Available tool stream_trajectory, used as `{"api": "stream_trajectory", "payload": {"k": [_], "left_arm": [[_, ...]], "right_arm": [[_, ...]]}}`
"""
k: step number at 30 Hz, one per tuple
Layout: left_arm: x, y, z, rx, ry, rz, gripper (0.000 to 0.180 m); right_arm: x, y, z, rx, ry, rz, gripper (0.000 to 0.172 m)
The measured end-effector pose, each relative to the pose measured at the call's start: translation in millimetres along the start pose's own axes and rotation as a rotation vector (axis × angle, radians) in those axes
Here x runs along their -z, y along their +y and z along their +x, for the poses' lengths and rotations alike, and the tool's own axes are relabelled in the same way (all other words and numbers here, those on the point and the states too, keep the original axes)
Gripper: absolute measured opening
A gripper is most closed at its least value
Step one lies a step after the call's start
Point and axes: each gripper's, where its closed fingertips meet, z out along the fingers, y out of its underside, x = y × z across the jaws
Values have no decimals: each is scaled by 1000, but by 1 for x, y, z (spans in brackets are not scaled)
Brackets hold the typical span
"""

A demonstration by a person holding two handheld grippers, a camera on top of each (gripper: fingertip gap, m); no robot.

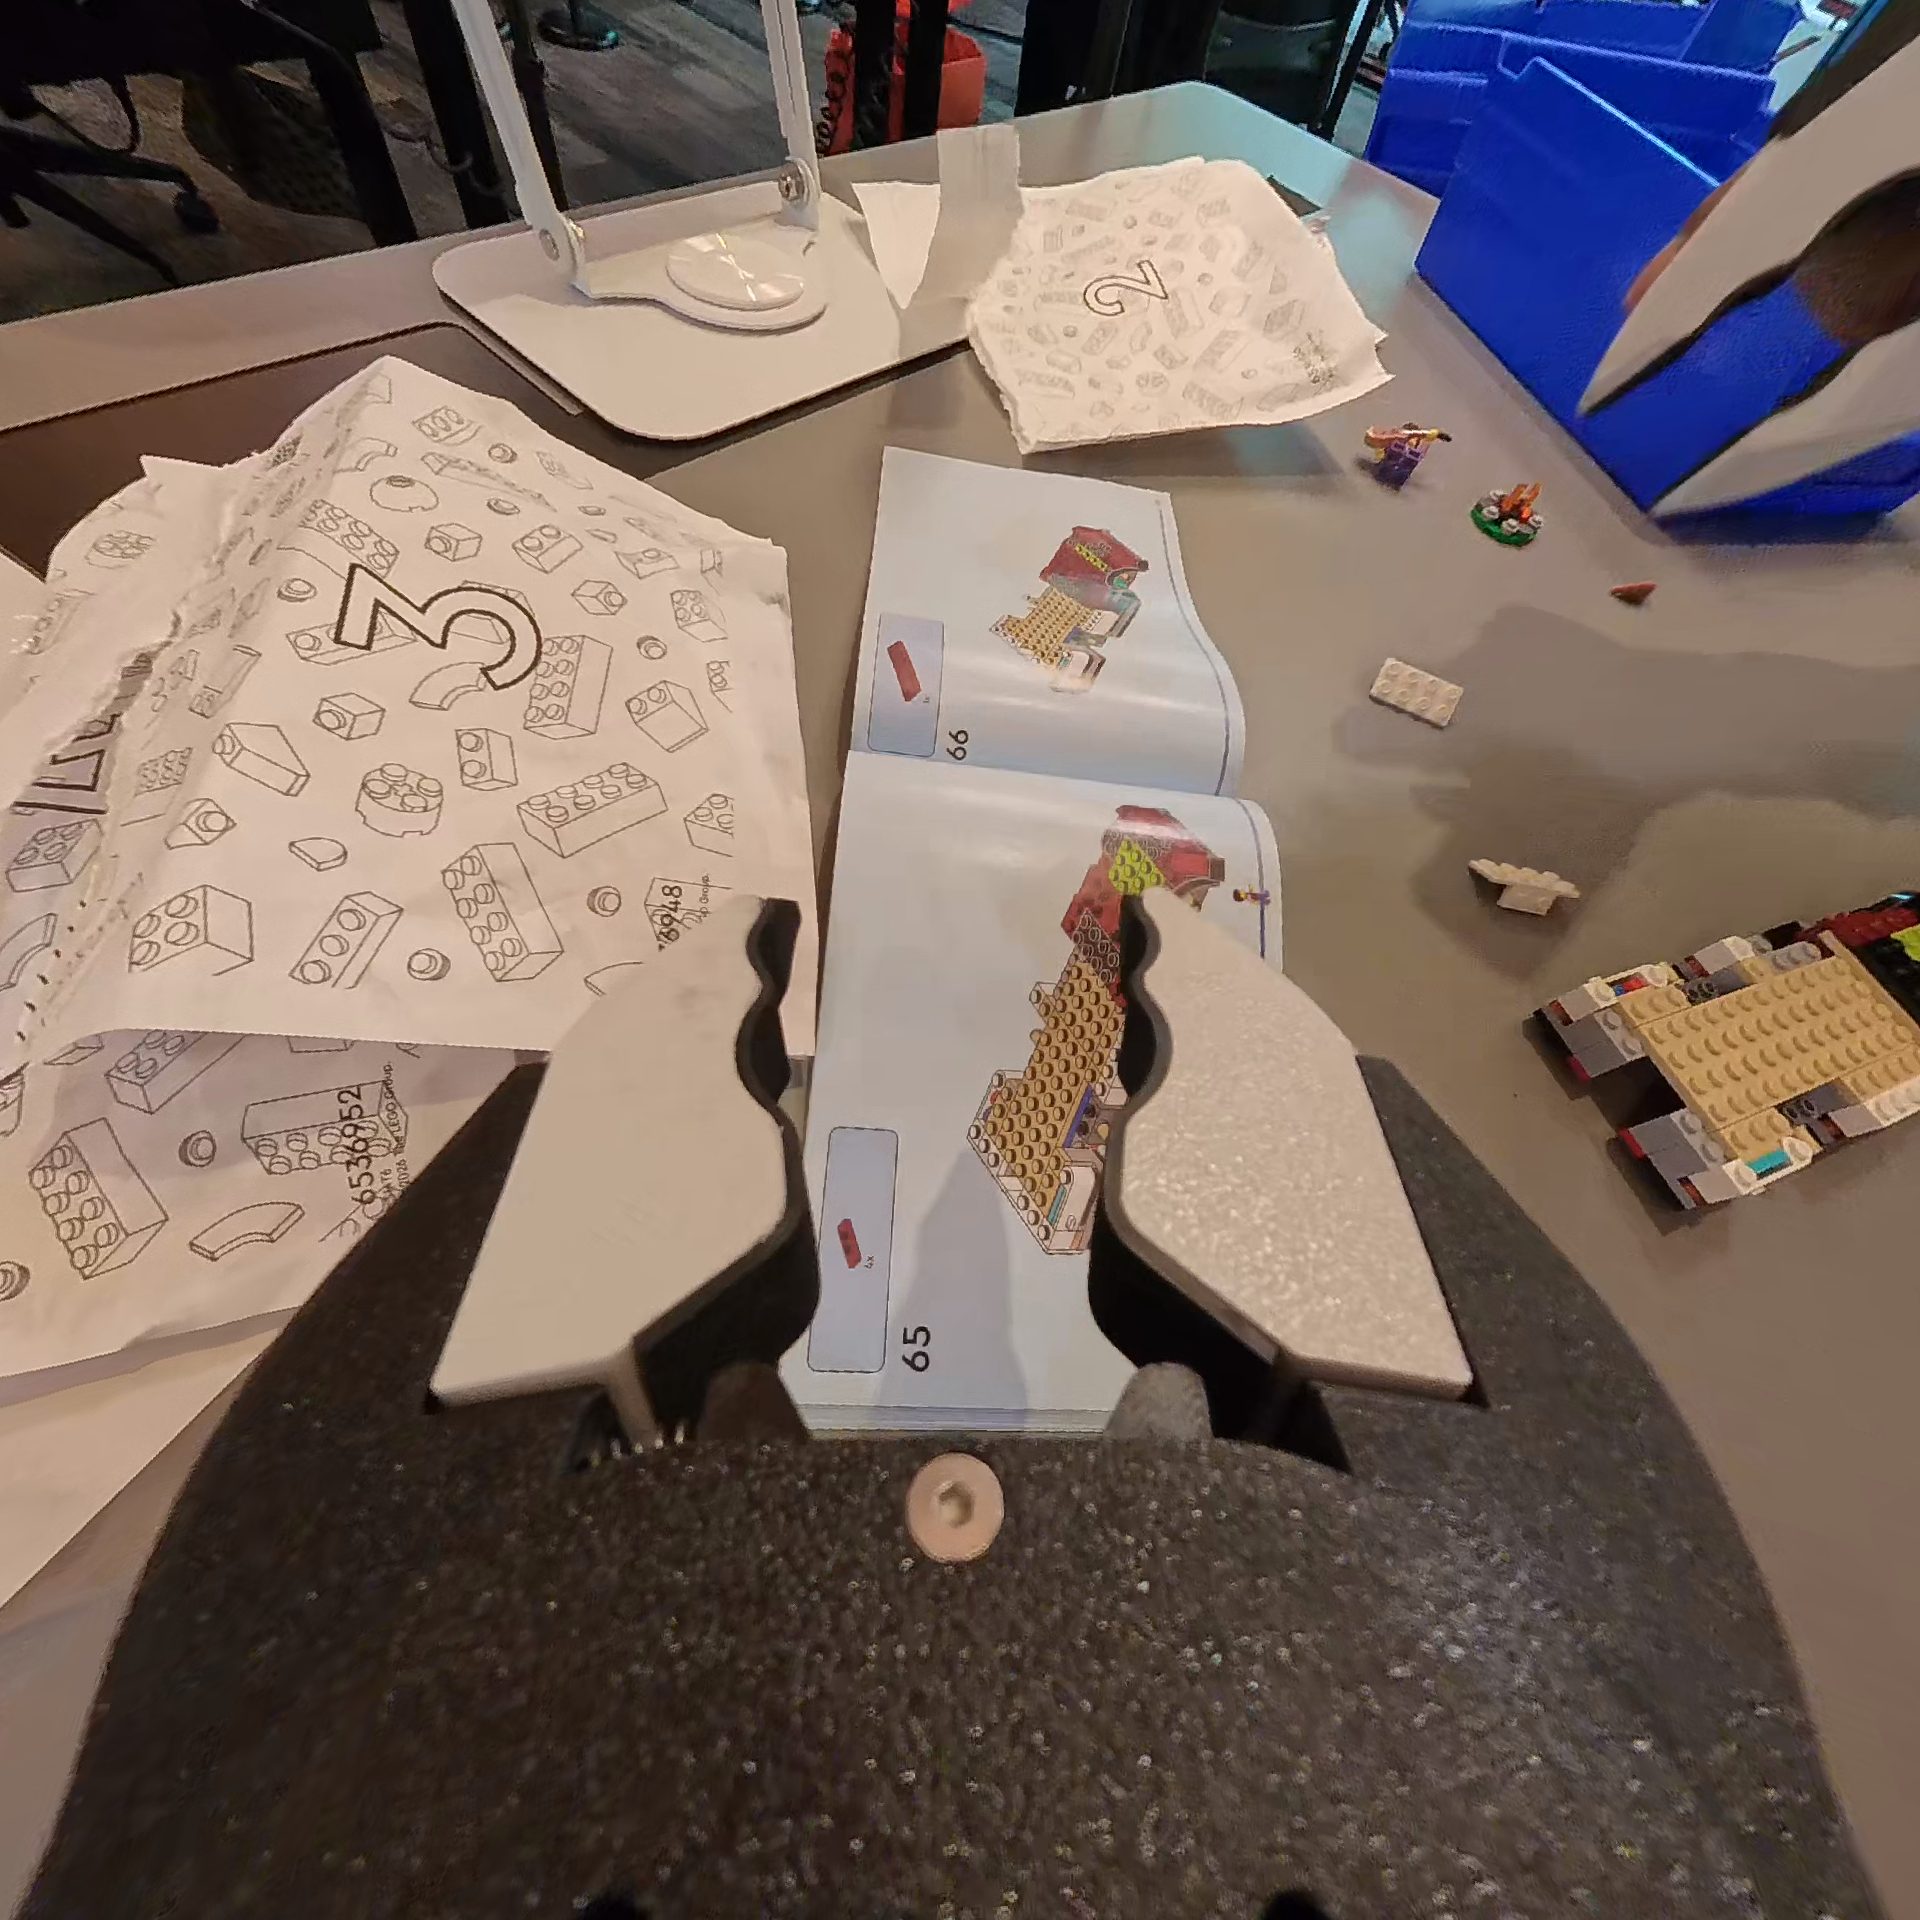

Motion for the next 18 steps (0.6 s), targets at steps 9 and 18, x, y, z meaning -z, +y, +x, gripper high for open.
{"api": "stream_trajectory", "payload": {"k": [9, 18], "left_arm": [[-5, 0, 14, -65, 12, -29, 62], [-11, 6, 12, -52, 17, -41, 62]], "right_arm": [[144, 186, -5, -413, 279, -267, 32], [128, 295, -39, -564, 206, -524, 26]]}}
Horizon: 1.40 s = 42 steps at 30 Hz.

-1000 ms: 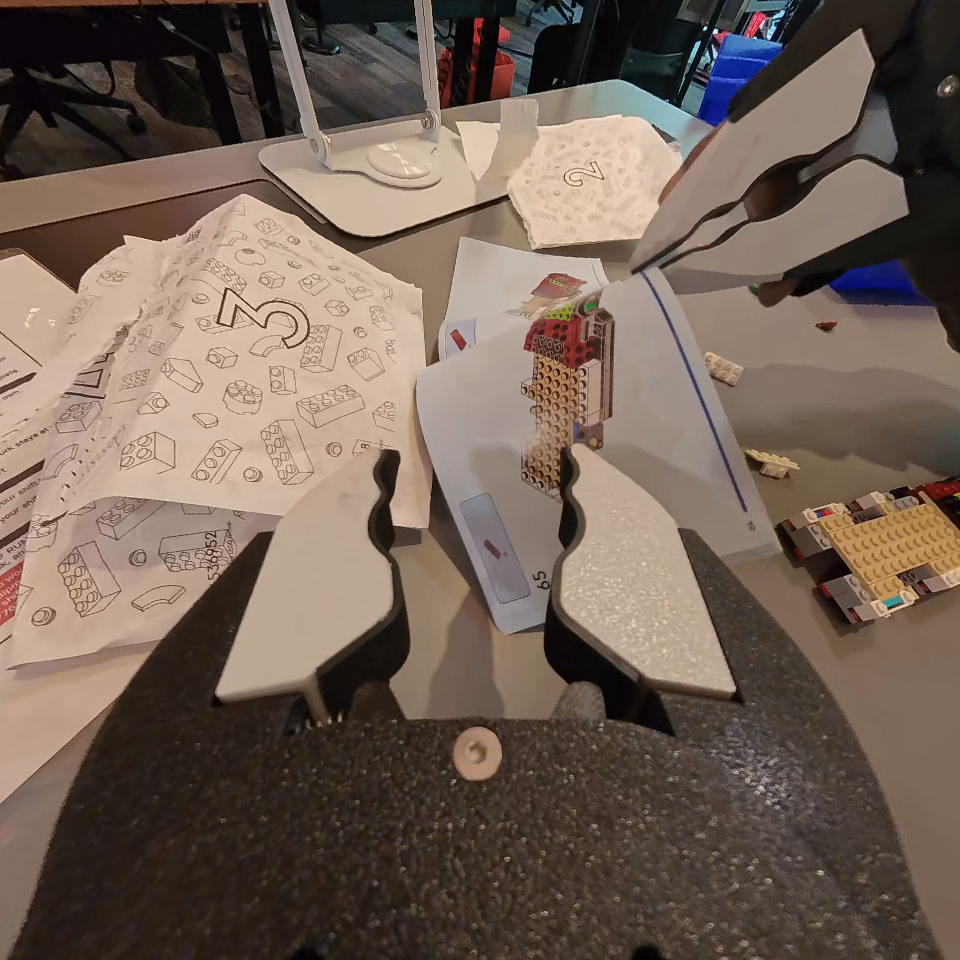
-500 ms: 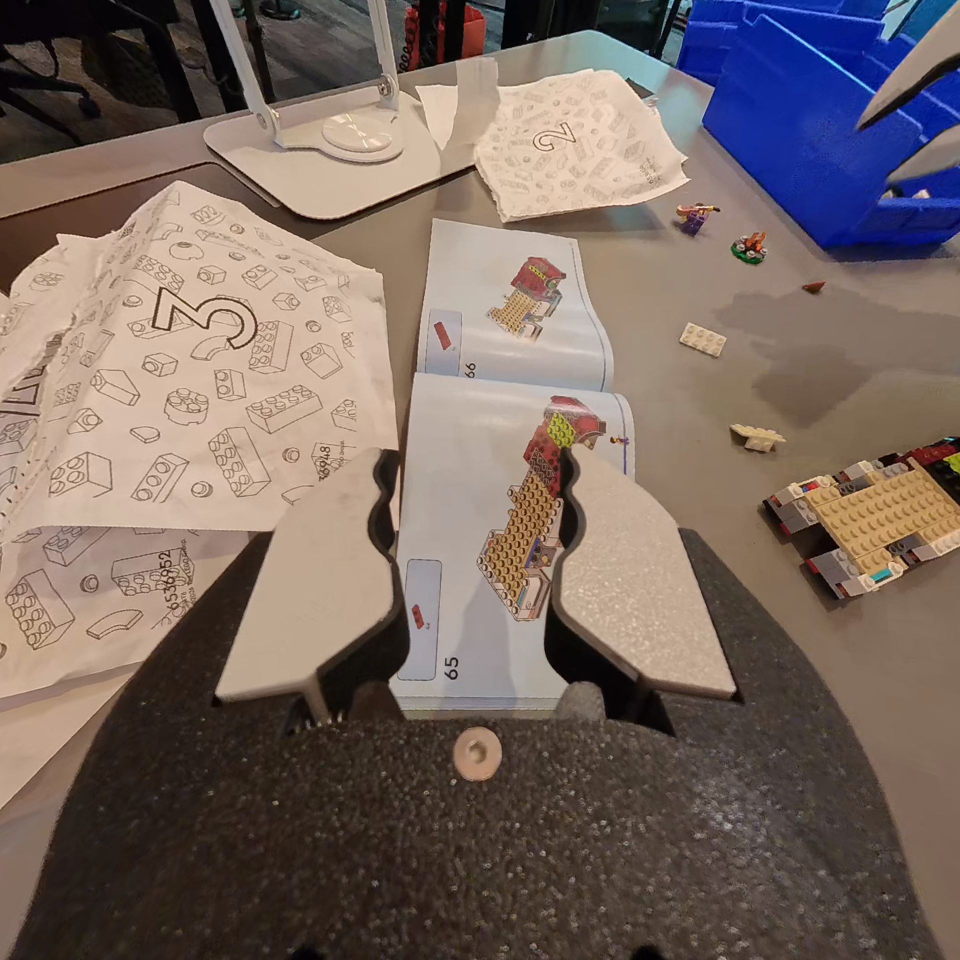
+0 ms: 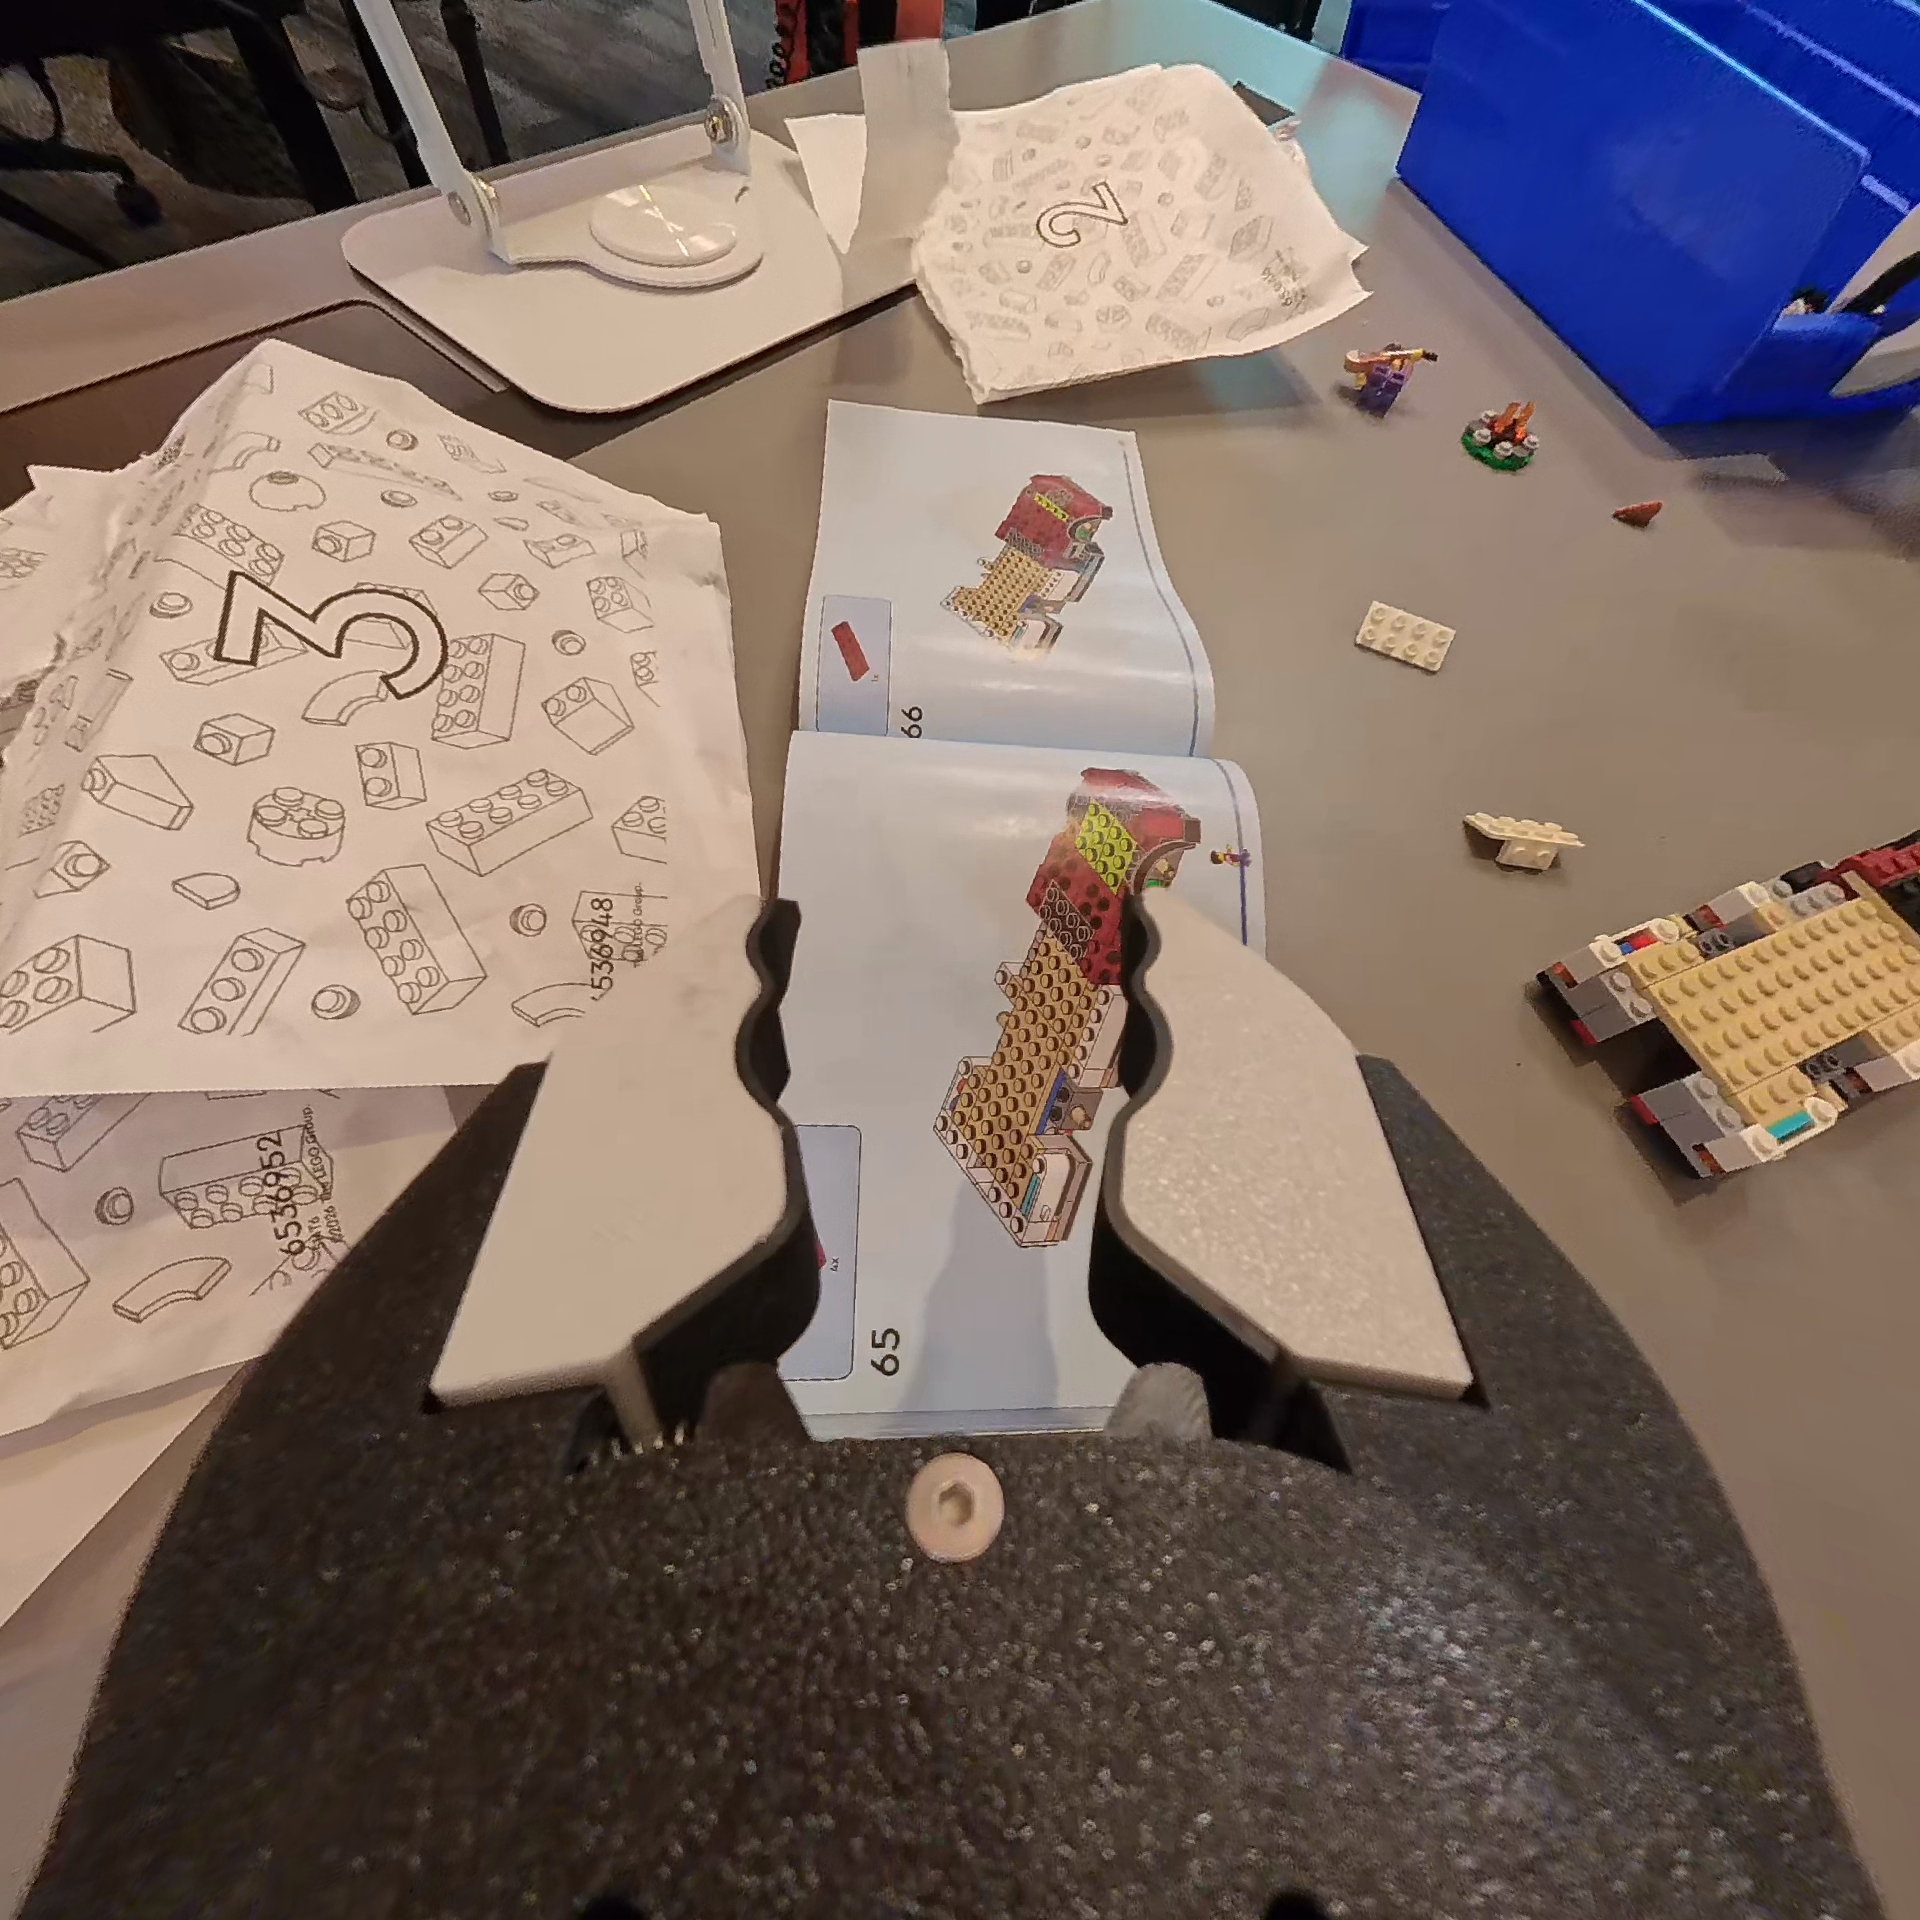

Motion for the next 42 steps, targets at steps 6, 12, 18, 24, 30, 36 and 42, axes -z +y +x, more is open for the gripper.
{"api": "stream_trajectory", "payload": {"k": [6, 12, 18, 24, 30, 36, 42], "left_arm": [[-2, 2, -1, 2, 0, -9, 62], [0, 0, 3, -17, 3, -7, 62], [-2, 2, 4, -17, 13, -14, 62], [-3, 3, 7, -34, 16, -26, 62], [-3, 2, 8, -40, 16, -20, 62], [-6, 3, 11, -48, 27, -26, 63], [-8, 5, 11, -50, 28, -31, 63]], "right_arm": [[23, -12, 12, 12, -20, 38, 26], [17, -10, 4, 49, -35, -5, 25], [12, -9, -11, -2, -69, 83, 20], [40, 4, -18, -53, -55, 168, 24], [42, 27, -41, -105, -75, 218, 26], [31, 42, -54, -149, -101, 242, 27], [26, 36, -61, -133, -120, 272, 27]]}}
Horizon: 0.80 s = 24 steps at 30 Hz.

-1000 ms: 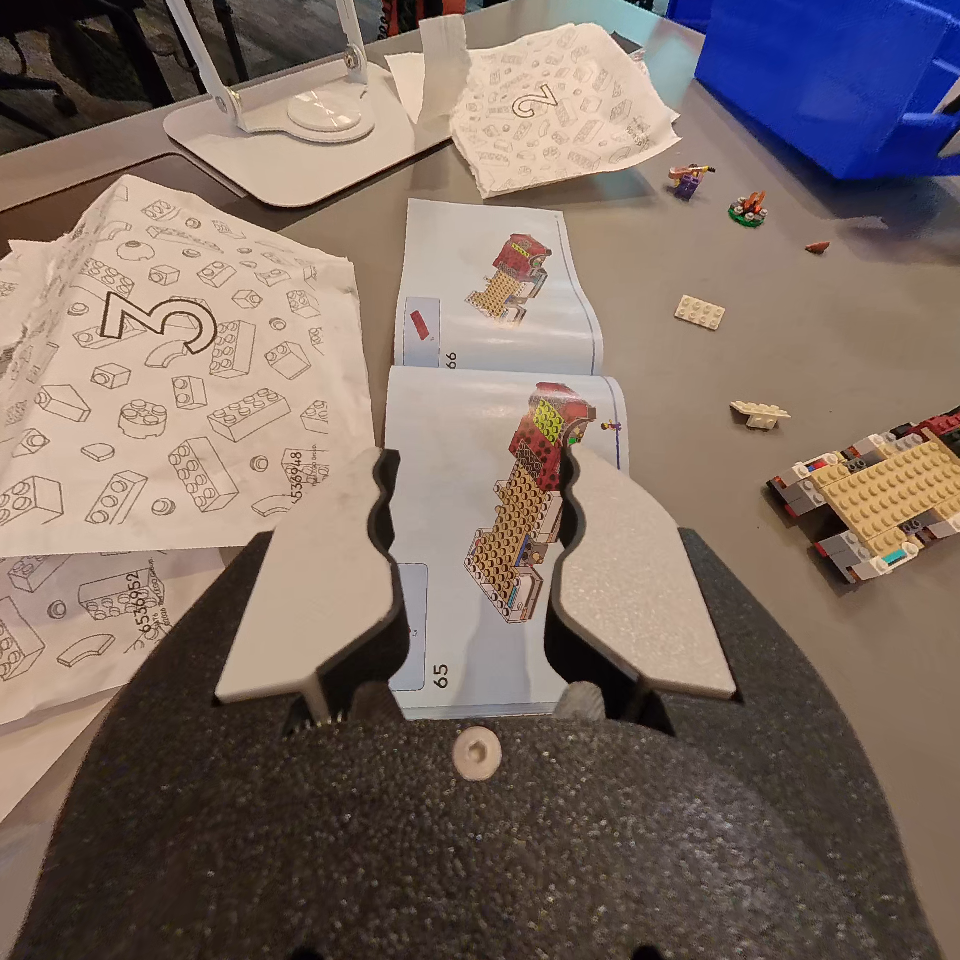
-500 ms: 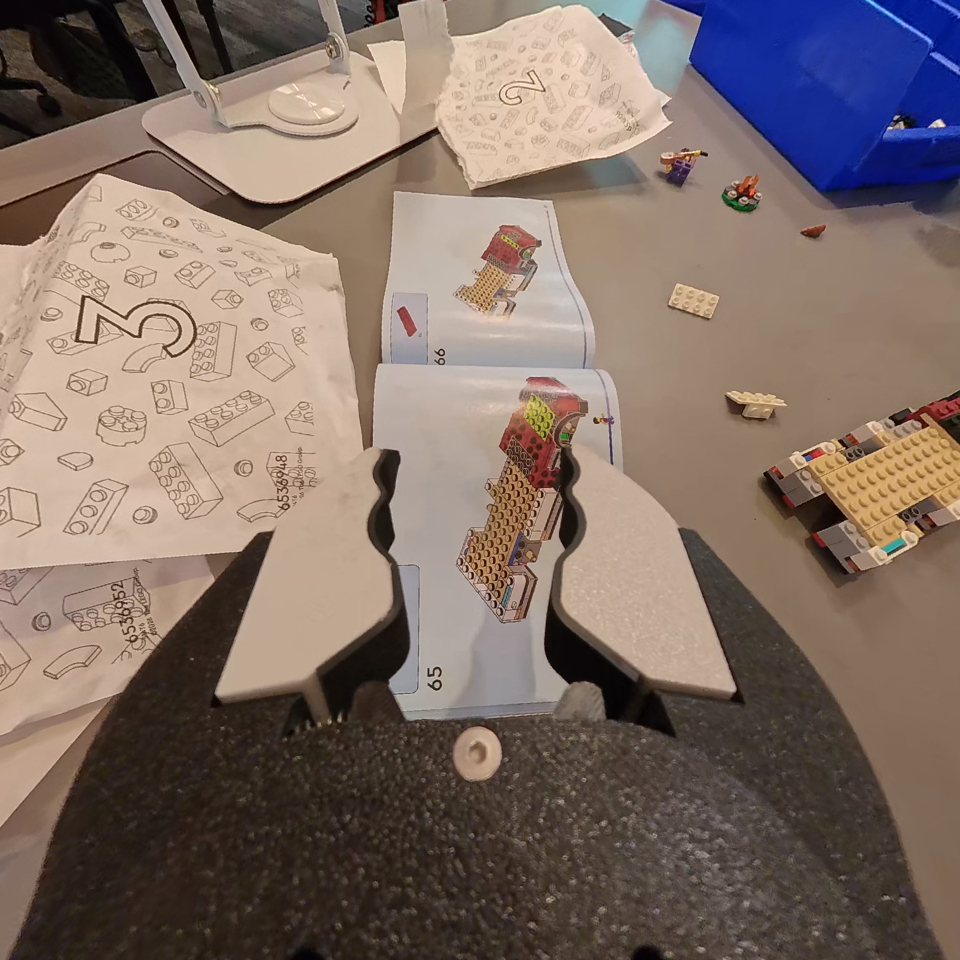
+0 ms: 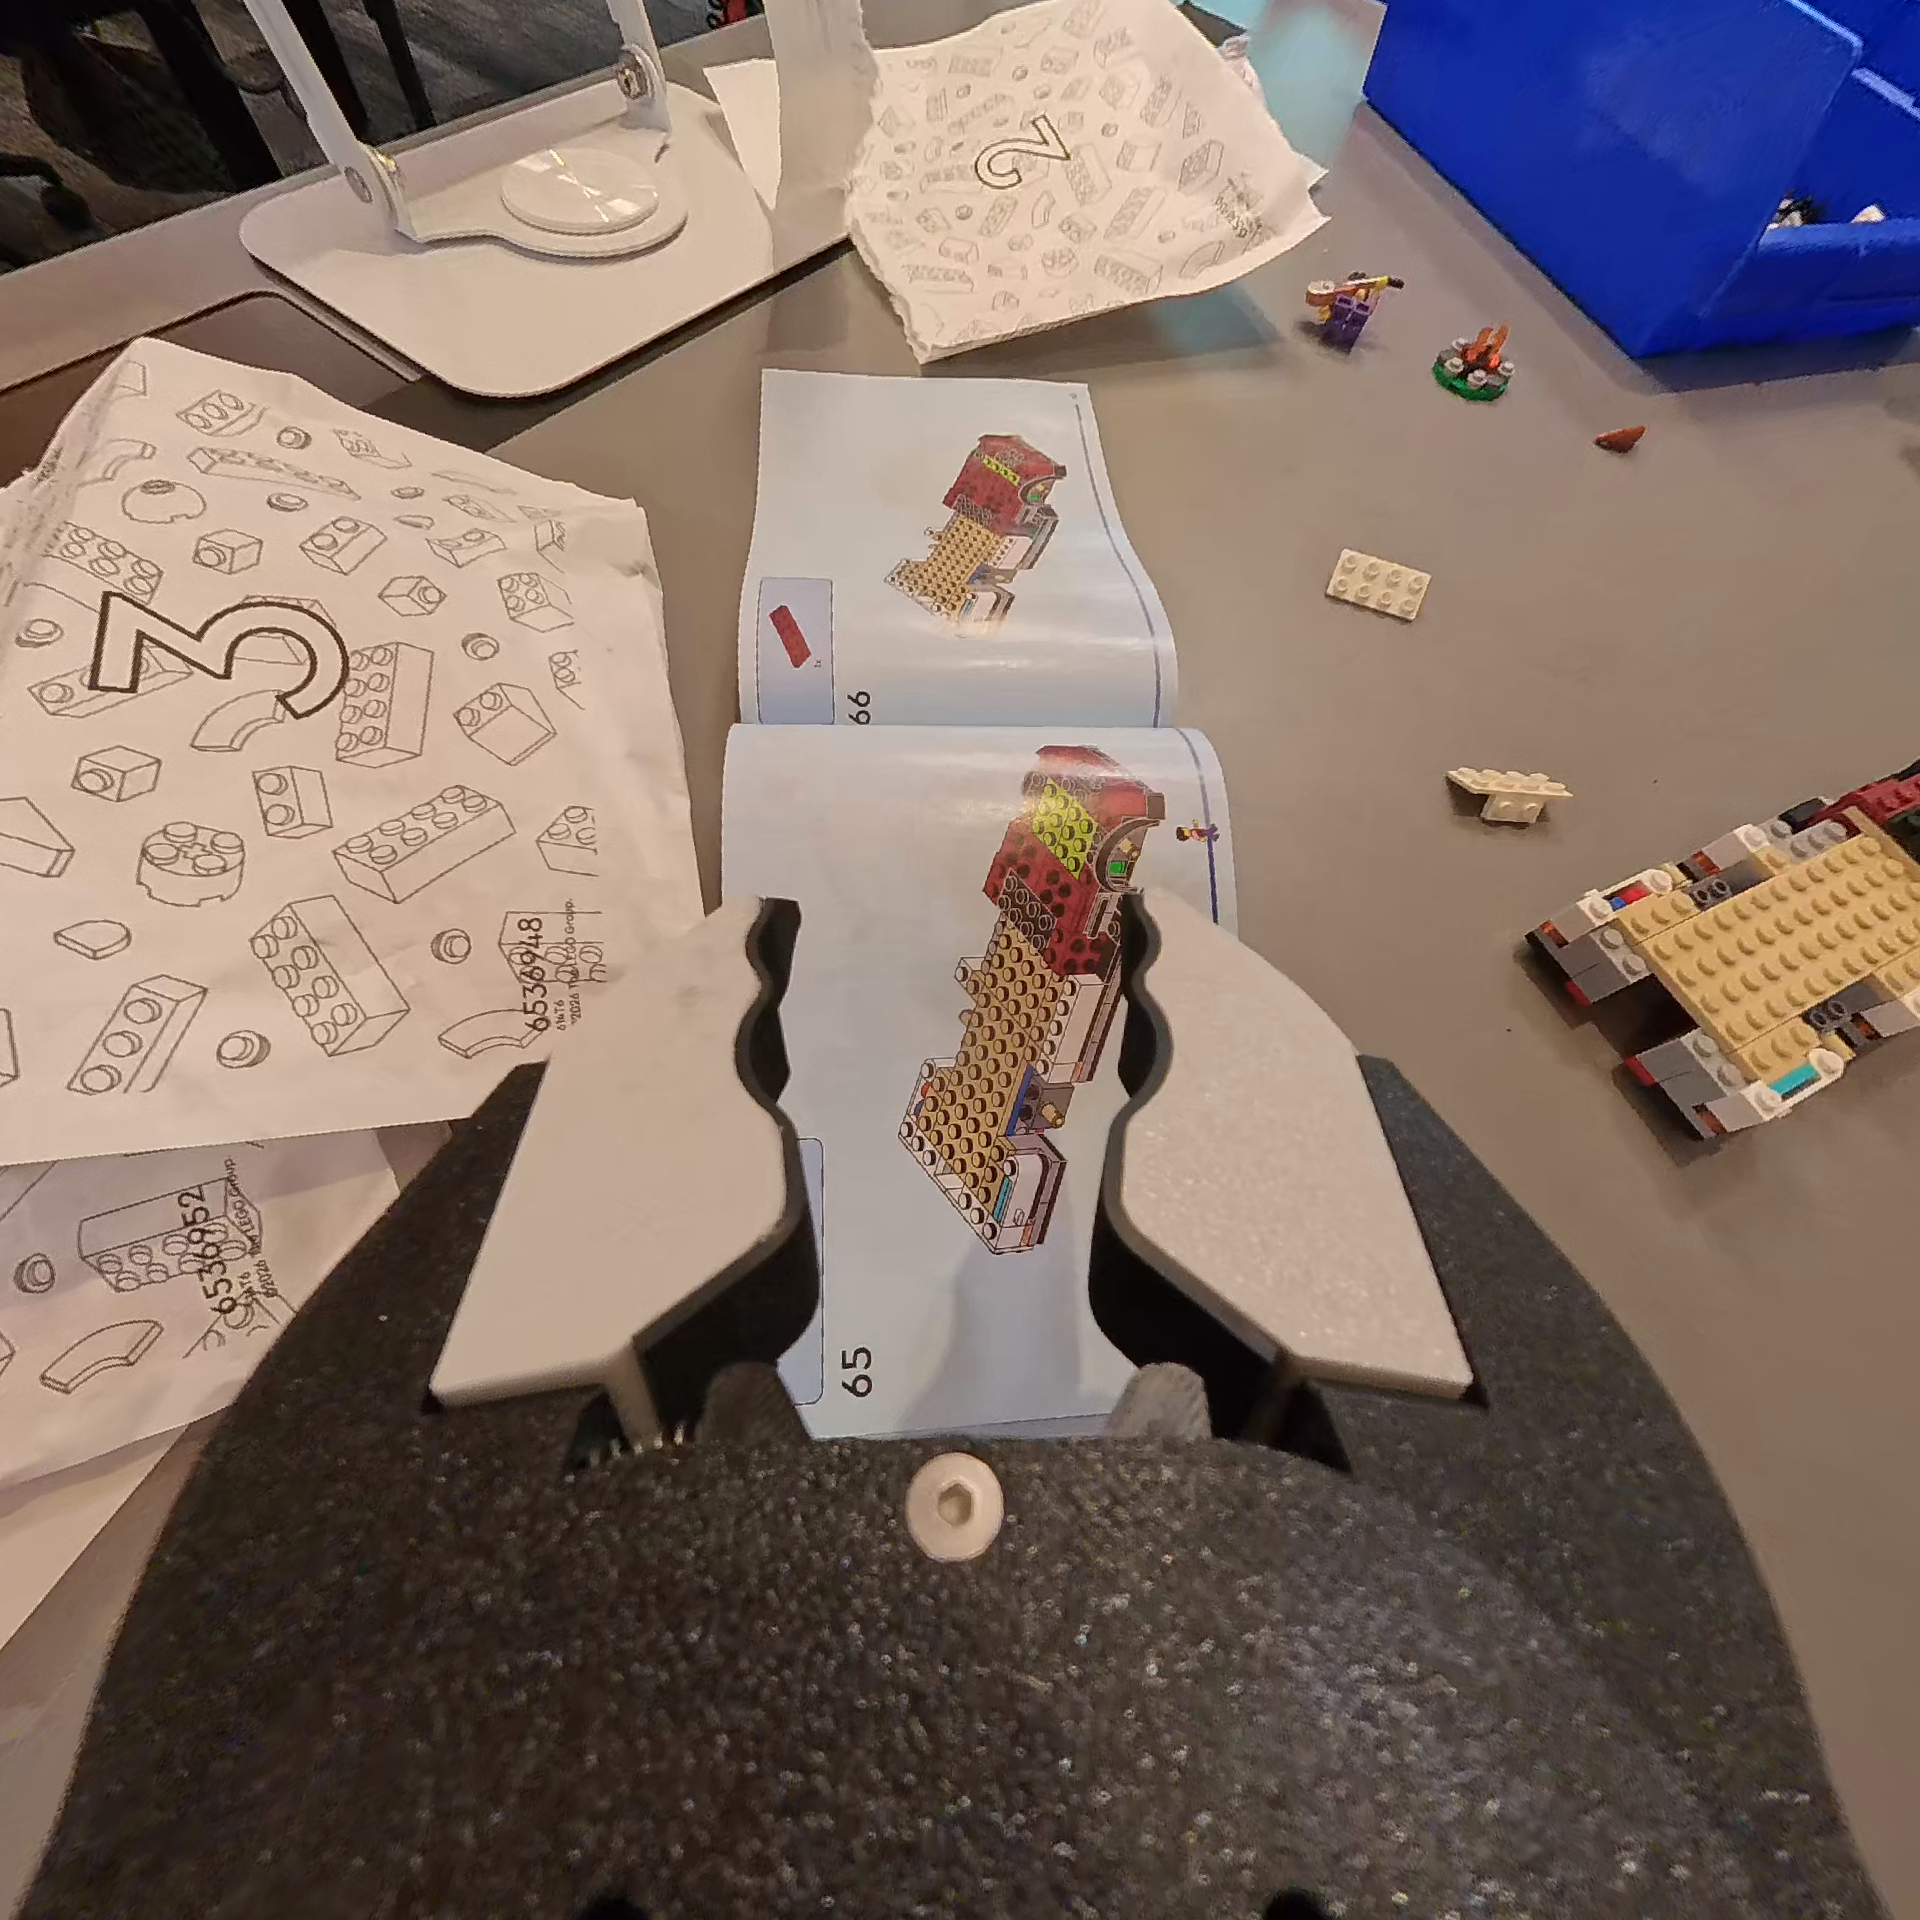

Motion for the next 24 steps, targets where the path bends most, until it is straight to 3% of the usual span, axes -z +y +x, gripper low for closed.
{"api": "stream_trajectory", "payload": {"k": [13, 19, 24], "left_arm": [[-2, 1, 4, 1, 25, -3, 63], [-3, 0, 6, -5, 32, 1, 63], [-3, 6, -1, 11, 17, -16, 64]], "right_arm": [[-29, -25, -35, 42, -131, 94, 28], [-58, -98, -80, 98, -280, 276, 29], [-74, -181, -127, 290, -375, 429, 30]]}}
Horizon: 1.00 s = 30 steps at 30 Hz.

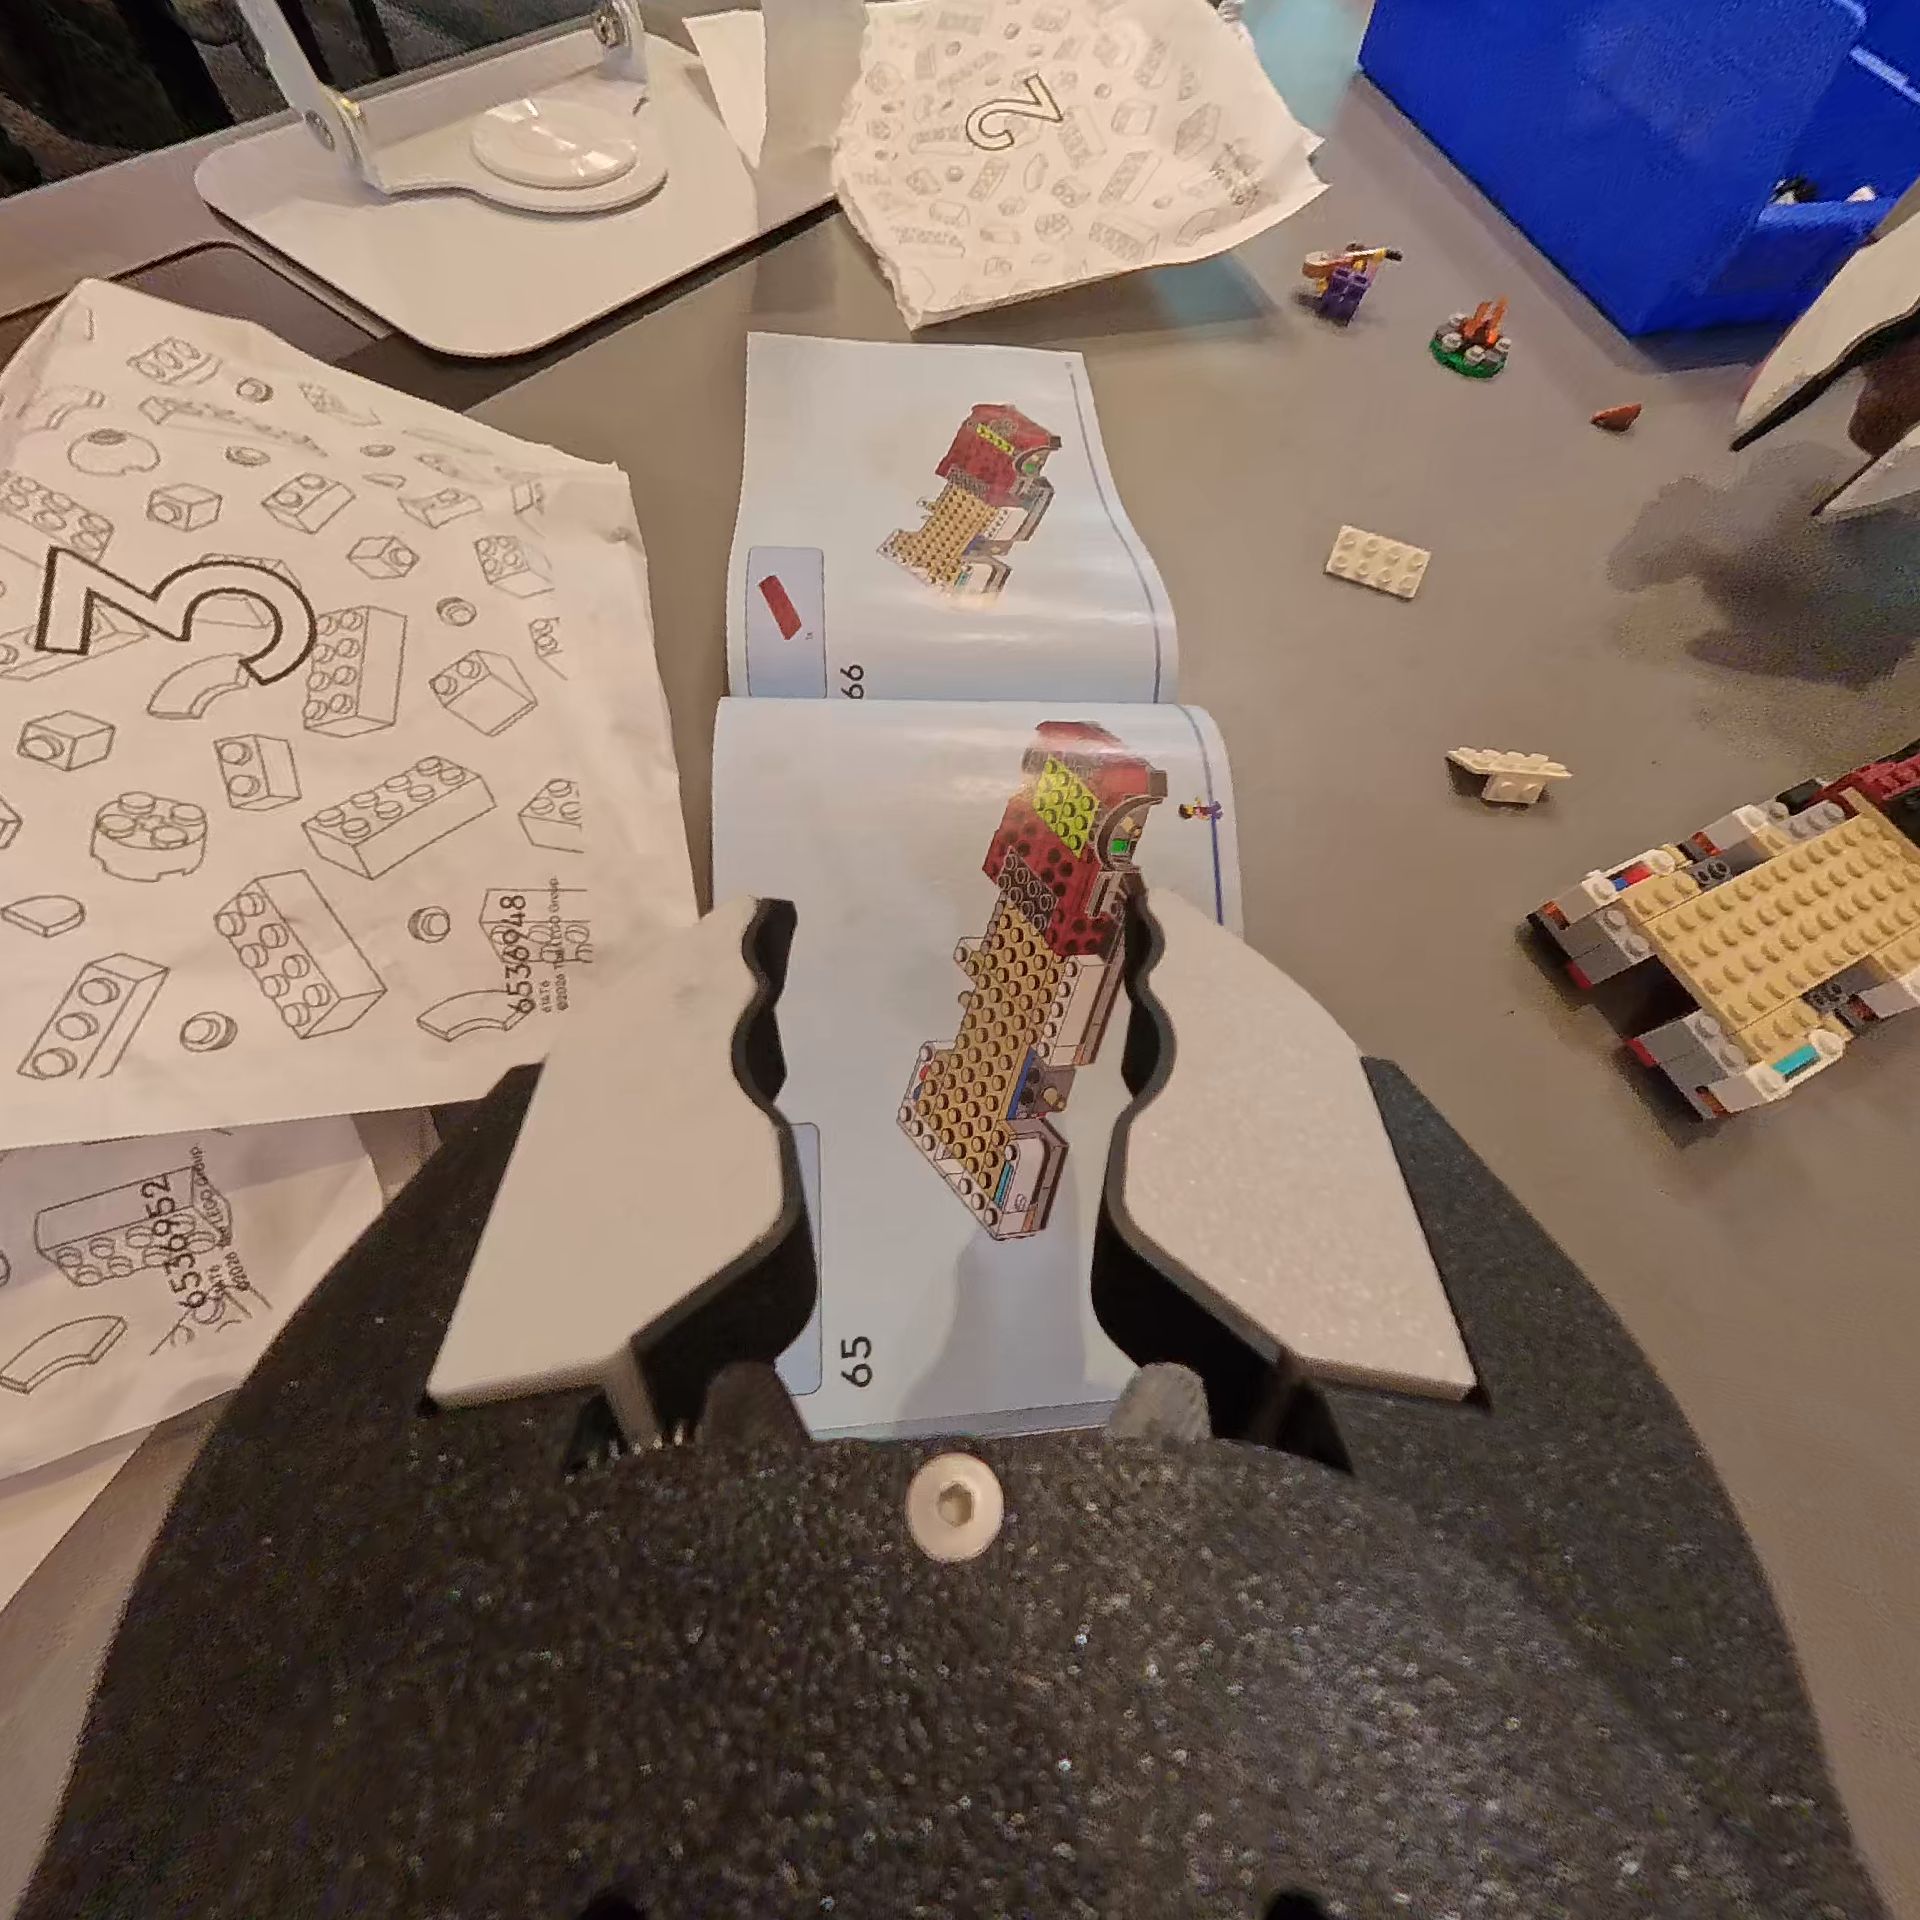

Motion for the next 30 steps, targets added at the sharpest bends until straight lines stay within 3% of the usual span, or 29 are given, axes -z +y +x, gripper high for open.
{"api": "stream_trajectory", "payload": {"k": [7, 14, 21, 30], "left_arm": [[0, 19, -17, 44, -16, -64, 65], [-1, 40, -28, 61, -43, -153, 65], [-6, 58, -23, 71, -7, -251, 65], [-13, 59, 4, -38, 69, -299, 71]], "right_arm": [[-79, -72, -19, 392, -184, 2, 31], [-162, -122, -21, 551, -250, -8, 36], [-204, -120, -37, 670, -278, -65, 40], [-192, -103, -49, 740, -268, 5, 38]]}}
